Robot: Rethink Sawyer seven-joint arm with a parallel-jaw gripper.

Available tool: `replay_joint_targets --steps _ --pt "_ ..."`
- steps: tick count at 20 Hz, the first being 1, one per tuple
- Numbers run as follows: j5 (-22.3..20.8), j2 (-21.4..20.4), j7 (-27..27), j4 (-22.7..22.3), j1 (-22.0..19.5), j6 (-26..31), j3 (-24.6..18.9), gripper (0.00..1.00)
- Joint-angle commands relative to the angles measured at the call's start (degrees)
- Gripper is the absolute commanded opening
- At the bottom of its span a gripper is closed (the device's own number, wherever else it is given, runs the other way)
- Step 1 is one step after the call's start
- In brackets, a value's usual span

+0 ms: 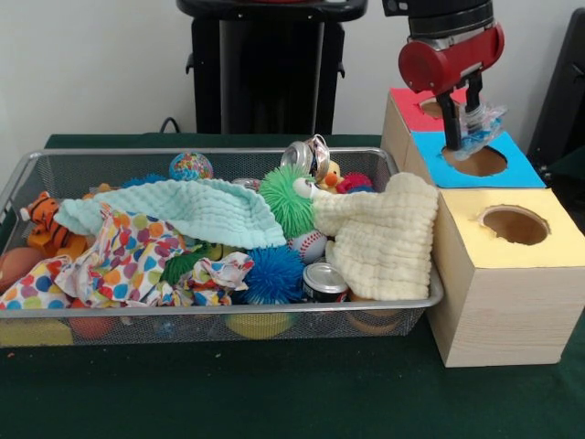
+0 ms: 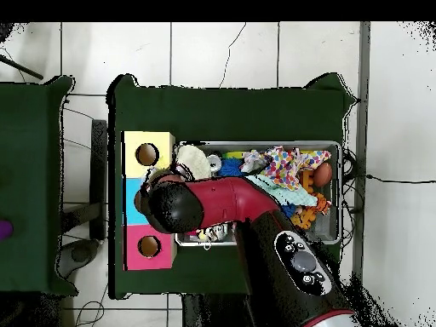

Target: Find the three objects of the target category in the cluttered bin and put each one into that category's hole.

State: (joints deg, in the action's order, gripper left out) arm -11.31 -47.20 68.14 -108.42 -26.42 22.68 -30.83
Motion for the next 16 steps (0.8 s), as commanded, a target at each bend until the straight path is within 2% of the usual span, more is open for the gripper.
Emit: replay_joint_targets --steps 1,9,10,16 --pt "-4.9 2.0 0.1 0.4 -1.7 0.3 -2.3 0.0" --pt "-5.7 1.9 0.1 0.3 -1.6 -0.4 -1.7 0.0" --pt "-5.8 1.9 0.6 0.4 -1.4 -0.4 -1.6 1.0" --pt "-6.1 2.1 0.3 0.0 -2.5 -0.1 -3.1 1.0"
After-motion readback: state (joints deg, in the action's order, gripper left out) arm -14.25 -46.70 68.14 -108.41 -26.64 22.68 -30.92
